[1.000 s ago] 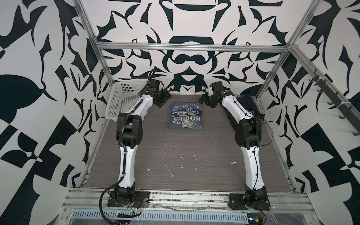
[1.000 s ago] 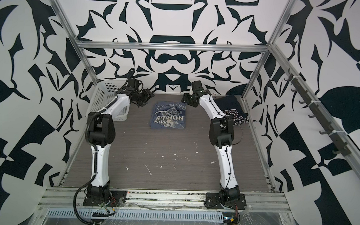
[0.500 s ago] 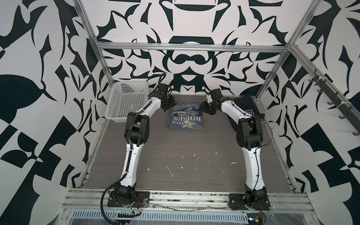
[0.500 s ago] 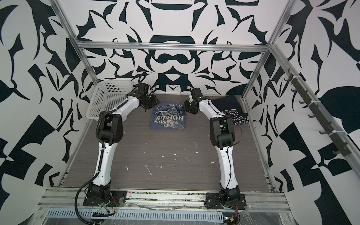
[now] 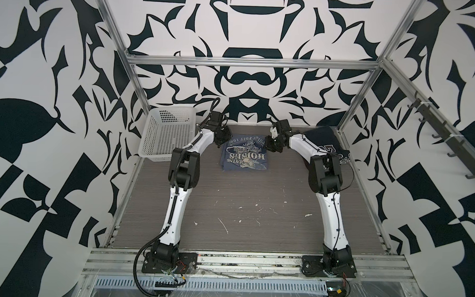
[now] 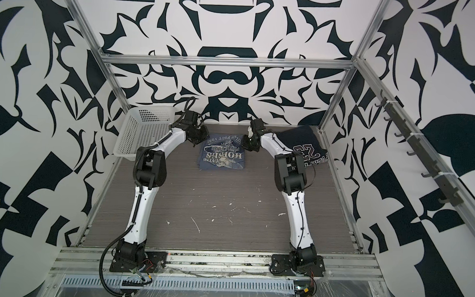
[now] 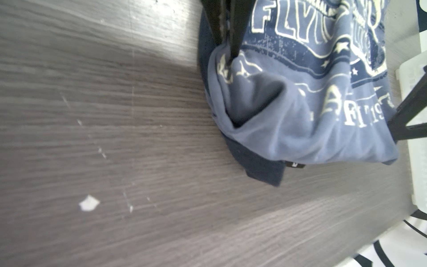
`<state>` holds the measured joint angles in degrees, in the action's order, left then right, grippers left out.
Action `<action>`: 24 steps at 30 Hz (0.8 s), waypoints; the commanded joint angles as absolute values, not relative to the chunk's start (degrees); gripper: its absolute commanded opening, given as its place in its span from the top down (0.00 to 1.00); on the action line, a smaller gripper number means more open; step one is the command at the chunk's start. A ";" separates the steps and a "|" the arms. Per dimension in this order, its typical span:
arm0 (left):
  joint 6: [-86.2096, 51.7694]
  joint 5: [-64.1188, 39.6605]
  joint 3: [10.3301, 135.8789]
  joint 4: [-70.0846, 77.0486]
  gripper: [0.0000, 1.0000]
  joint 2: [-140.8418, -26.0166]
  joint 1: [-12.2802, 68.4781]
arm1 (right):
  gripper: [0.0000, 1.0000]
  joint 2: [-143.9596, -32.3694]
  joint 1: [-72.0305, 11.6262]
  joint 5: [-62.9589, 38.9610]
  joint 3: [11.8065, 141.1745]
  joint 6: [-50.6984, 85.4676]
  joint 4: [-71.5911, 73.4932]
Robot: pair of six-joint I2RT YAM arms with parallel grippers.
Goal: Fold and stack tank tops
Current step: Smooth out the tank top at the top-center of the table.
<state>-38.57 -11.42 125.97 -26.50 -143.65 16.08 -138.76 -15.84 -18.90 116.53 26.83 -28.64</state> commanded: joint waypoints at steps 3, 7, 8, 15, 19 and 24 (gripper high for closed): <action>-40.10 -9.97 124.32 -23.57 1.00 -138.96 15.00 | 1.00 -132.74 -15.98 -18.47 116.67 26.30 -27.49; -40.85 -9.11 120.36 -21.40 1.00 -136.01 13.43 | 1.00 -130.81 -15.92 -16.92 116.14 25.57 -27.70; -41.04 -9.35 119.77 -20.86 1.00 -135.65 13.06 | 1.00 -130.70 -15.91 -16.76 116.38 25.36 -27.93; -40.49 -11.58 124.44 -23.05 1.00 -139.92 12.39 | 1.00 -133.93 -15.94 -17.13 120.19 25.04 -29.92; -39.83 -14.01 130.71 -26.60 0.97 -145.12 12.48 | 1.00 -137.29 -15.91 -17.41 124.37 24.91 -31.31; -37.56 -14.08 140.14 -34.66 0.70 -149.13 12.48 | 0.79 -142.33 -15.73 -15.88 133.80 24.01 -37.69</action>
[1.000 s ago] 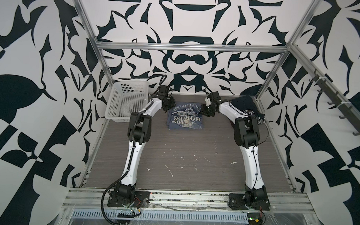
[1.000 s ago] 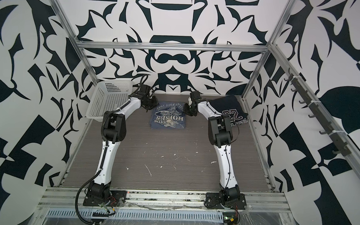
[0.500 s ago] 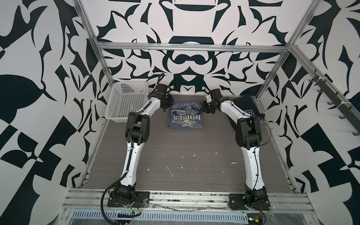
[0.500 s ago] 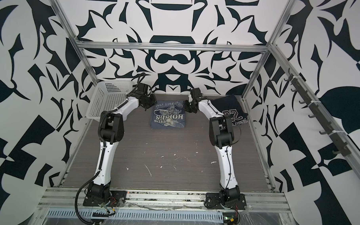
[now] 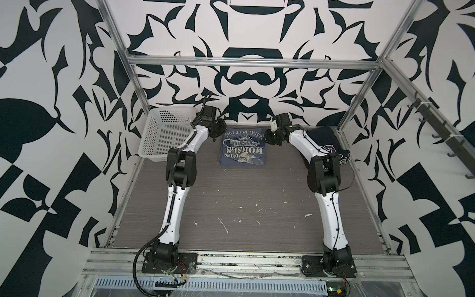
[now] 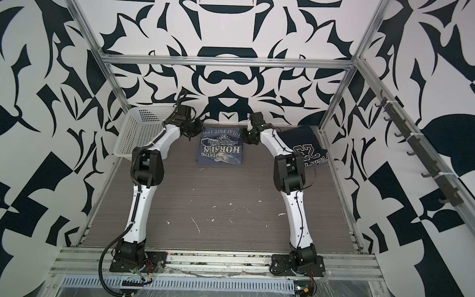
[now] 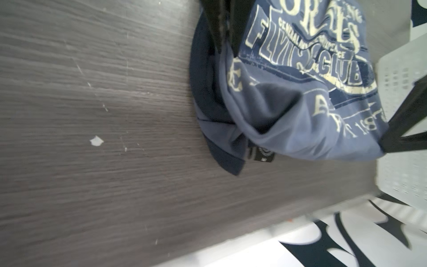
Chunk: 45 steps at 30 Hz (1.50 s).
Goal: Fold and stack tank tops
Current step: Smooth out the tank top at the top-center of the table.
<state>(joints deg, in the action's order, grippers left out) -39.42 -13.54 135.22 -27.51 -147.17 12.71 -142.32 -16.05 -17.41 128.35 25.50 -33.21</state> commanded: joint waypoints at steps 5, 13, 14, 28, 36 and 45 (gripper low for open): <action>-35.67 -8.90 136.17 -40.54 0.37 -141.73 12.46 | 0.48 -137.14 -15.30 -14.95 130.15 23.69 -39.60; -33.30 -9.66 95.72 -25.63 0.40 -116.34 14.24 | 0.46 -119.28 -15.39 -21.48 97.55 25.54 -23.24; -32.84 -9.99 92.51 -24.41 0.42 -114.65 14.65 | 0.47 -118.23 -15.47 -22.02 95.06 25.74 -21.55; -31.29 -12.47 83.58 -18.42 0.54 -117.82 16.06 | 0.51 -120.64 -19.67 -21.80 87.76 24.55 -14.77; -32.32 -15.10 83.81 -16.97 0.75 -119.26 16.20 | 0.80 -121.67 -20.48 -21.74 87.84 24.81 -14.93; -32.96 -12.15 80.93 -15.37 1.00 -115.68 16.21 | 1.00 -118.50 -20.34 -16.55 86.49 24.19 -17.31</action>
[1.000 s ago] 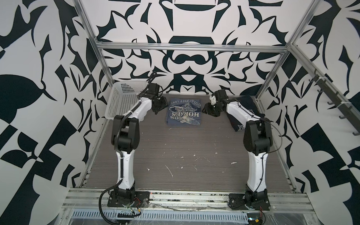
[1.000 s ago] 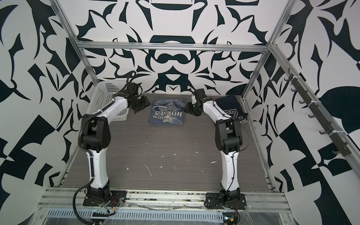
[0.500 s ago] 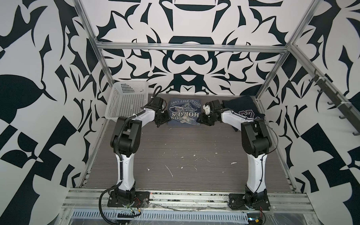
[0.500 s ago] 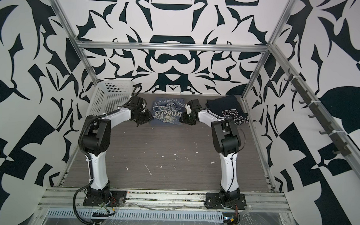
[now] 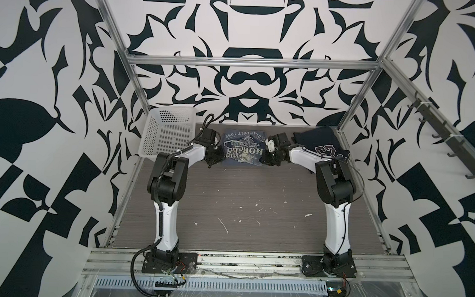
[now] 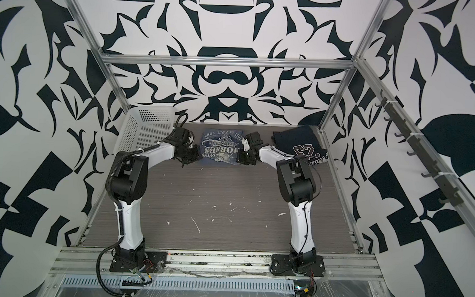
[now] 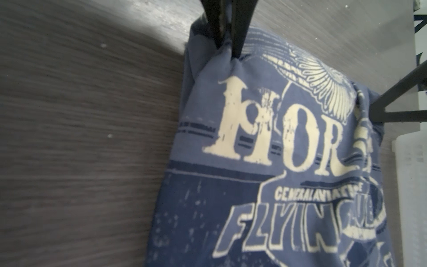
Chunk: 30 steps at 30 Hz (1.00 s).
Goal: Fold and stack tank tops
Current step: Smooth out the tank top at the top-center of the table.
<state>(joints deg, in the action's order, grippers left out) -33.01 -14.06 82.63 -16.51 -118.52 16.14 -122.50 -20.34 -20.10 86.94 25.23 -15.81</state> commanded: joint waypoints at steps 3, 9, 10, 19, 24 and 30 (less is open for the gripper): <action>-32.78 -9.39 78.72 -14.54 1.00 -113.18 15.83 | 1.00 -116.10 -19.64 -14.83 84.91 23.77 -17.90; -34.30 -9.57 75.50 -12.22 1.00 -111.80 15.52 | 1.00 -113.85 -19.13 -14.27 82.54 22.94 -18.19; -34.71 -9.82 74.93 -11.36 1.00 -111.95 15.55 | 1.00 -114.08 -19.18 -14.49 82.37 22.89 -18.11; -33.77 -10.44 77.44 -15.79 0.71 -113.72 15.56 | 0.70 -114.51 -18.50 -14.50 82.44 24.16 -18.89; -34.52 -10.13 80.83 -17.31 0.41 -112.48 14.72 | 0.32 -113.86 -14.99 -19.43 82.45 28.68 -17.14; -35.91 -14.23 89.40 -17.67 0.27 -119.79 13.12 | 0.17 -118.22 -14.07 -24.41 85.07 33.32 -13.07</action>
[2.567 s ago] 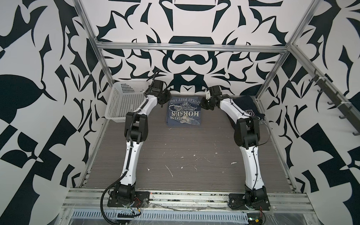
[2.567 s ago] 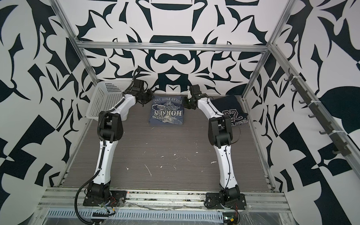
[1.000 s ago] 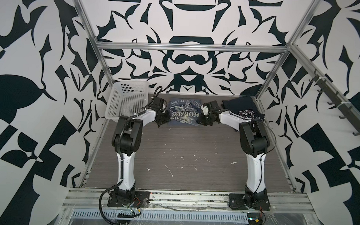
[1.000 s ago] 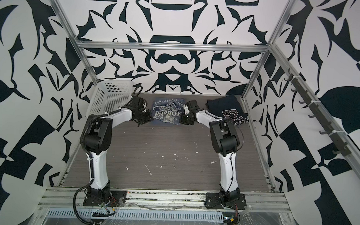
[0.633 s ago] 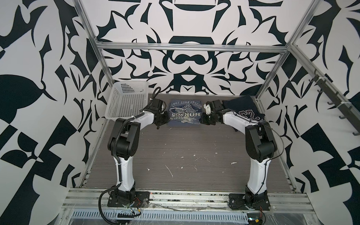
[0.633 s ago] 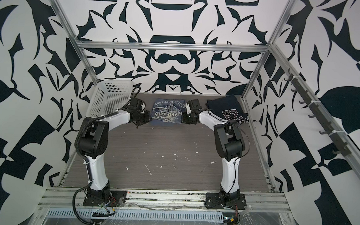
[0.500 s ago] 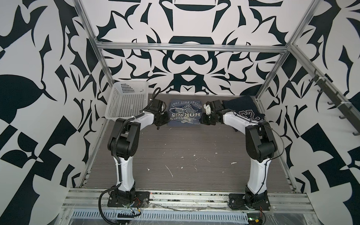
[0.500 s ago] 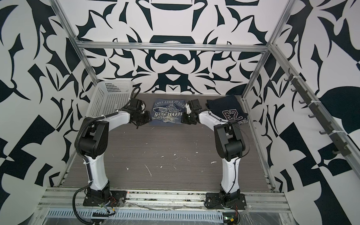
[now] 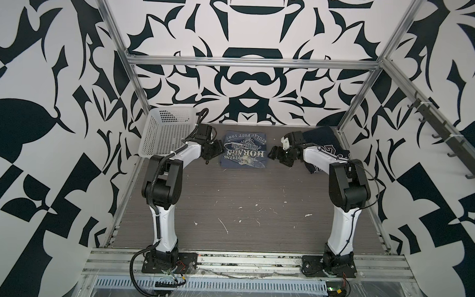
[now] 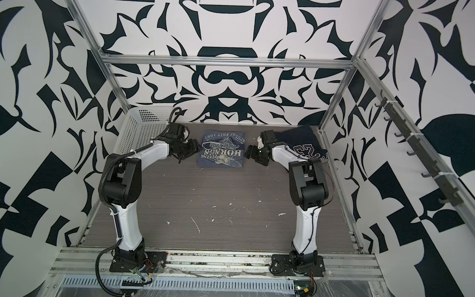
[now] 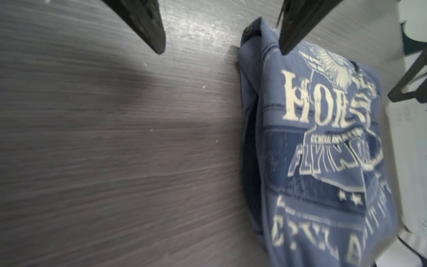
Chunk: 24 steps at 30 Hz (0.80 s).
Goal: Fold and stack tank tops
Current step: Smooth out the tank top at the top-center of the table, then pick up the tank top from the top-center of the table.
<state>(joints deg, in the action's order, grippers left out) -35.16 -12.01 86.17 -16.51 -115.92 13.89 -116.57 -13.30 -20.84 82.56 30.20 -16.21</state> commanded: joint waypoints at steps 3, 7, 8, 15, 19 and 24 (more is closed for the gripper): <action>-36.56 -15.71 94.23 -18.61 0.26 -124.76 12.83 | 0.17 -121.49 -14.06 -25.20 87.53 35.18 -12.65; -36.94 -15.71 98.92 -19.99 0.26 -129.81 12.83 | 0.18 -124.79 -14.19 -27.05 89.59 37.38 -11.13; -37.00 -15.79 99.75 -20.19 0.26 -130.78 12.83 | 0.19 -125.41 -14.34 -27.30 90.03 37.80 -10.81; -38.20 -18.36 101.50 -19.34 0.33 -134.34 13.14 | 0.27 -130.24 -15.53 -29.01 92.50 39.97 -10.72; -38.73 -19.60 102.08 -19.18 0.39 -135.89 13.85 | 0.34 -132.54 -16.51 -29.44 94.29 40.97 -10.82; -39.74 -21.94 101.79 -19.13 0.51 -136.67 15.22 | 0.57 -134.35 -16.88 -30.31 96.93 41.39 -11.60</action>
<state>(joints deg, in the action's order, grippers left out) -38.81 -19.99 102.15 -16.21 -133.71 14.00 -132.51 -16.40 -30.35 96.07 40.95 -7.51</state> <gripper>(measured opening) 0.499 0.450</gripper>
